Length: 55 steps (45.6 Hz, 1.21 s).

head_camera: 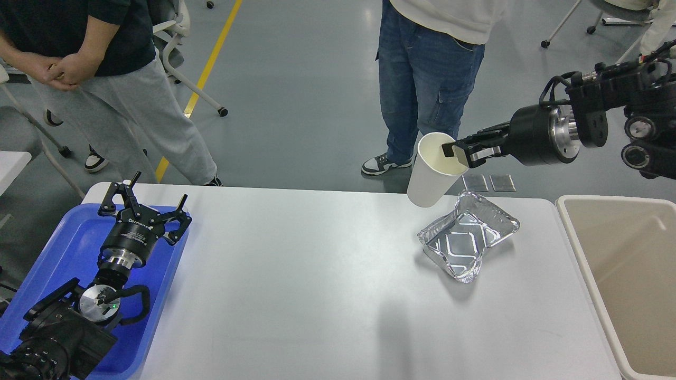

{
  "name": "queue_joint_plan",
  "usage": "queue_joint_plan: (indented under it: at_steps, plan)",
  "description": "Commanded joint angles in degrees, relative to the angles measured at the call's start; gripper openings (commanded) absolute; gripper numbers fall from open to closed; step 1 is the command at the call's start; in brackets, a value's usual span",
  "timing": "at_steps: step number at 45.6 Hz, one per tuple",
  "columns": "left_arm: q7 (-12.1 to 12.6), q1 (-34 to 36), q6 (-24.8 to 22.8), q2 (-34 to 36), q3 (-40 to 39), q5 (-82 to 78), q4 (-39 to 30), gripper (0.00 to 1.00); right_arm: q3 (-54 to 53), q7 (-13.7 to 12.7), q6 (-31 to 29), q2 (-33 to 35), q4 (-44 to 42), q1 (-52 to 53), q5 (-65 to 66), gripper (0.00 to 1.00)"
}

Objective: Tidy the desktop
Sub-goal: 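Lift the cup with the right gripper and carry it toward the bin, then lower the cup into the beige bin and release it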

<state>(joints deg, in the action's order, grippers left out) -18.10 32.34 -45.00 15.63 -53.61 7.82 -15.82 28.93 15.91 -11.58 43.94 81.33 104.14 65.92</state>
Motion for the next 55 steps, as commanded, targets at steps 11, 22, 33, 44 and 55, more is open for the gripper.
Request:
queue_joint_plan:
  at_steps: [11,22,33,44,55]
  plan:
    - [0.0,0.0,0.0,-0.07,0.0,0.0,0.0,1.0,-0.02,0.0,0.59,3.78,-1.17,-1.04,-0.27,0.0]
    - [-0.01,0.0,0.0,0.02,0.0,0.0,0.0,1.0,-2.39,0.0,1.04,8.43,-4.16,-5.69,-0.79,0.0]
    - [-0.01,0.0,0.0,0.02,0.0,0.0,0.0,1.0,-7.22,0.0,1.3,13.0,-8.46,-11.94,-6.94,0.0]
    - [-0.01,0.0,0.0,0.02,0.0,0.0,0.0,1.0,-8.63,0.0,1.56,17.49,-13.03,-15.98,-16.07,0.0]
    - [-0.01,0.0,0.0,0.02,0.0,0.0,0.0,1.0,-8.81,0.0,5.25,20.13,-14.18,-20.46,-23.29,0.0]
